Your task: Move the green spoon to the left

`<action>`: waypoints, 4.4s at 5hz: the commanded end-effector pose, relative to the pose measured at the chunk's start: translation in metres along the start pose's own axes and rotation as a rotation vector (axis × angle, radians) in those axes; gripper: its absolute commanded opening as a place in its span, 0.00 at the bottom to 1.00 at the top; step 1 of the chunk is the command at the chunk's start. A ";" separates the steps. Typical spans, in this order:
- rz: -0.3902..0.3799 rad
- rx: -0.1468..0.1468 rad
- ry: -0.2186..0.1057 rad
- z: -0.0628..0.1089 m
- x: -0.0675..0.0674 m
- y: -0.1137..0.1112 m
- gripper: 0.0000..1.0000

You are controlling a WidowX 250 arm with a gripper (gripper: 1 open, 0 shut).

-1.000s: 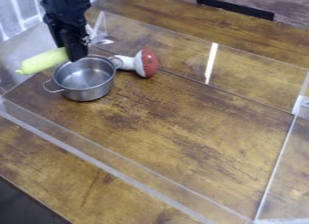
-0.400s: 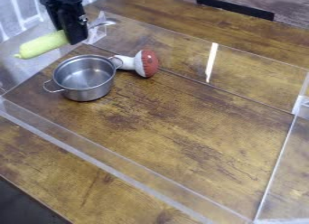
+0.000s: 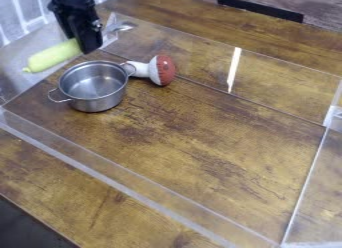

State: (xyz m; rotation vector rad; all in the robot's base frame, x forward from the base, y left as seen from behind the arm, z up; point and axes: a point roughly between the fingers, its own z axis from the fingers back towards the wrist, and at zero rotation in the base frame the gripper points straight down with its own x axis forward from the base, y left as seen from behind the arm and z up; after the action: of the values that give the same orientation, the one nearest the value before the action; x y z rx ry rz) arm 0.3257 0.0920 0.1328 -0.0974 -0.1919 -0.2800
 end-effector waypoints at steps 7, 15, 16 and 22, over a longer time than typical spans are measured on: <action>0.121 0.007 -0.011 -0.002 -0.012 0.063 0.00; 0.177 0.003 0.057 -0.002 0.015 0.062 0.00; 0.222 0.021 0.062 0.004 0.017 0.073 0.00; 0.234 -0.019 0.102 0.002 -0.003 0.092 0.00</action>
State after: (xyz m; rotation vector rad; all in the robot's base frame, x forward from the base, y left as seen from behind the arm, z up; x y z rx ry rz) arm 0.3529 0.1722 0.0844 -0.1852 0.0174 -0.0655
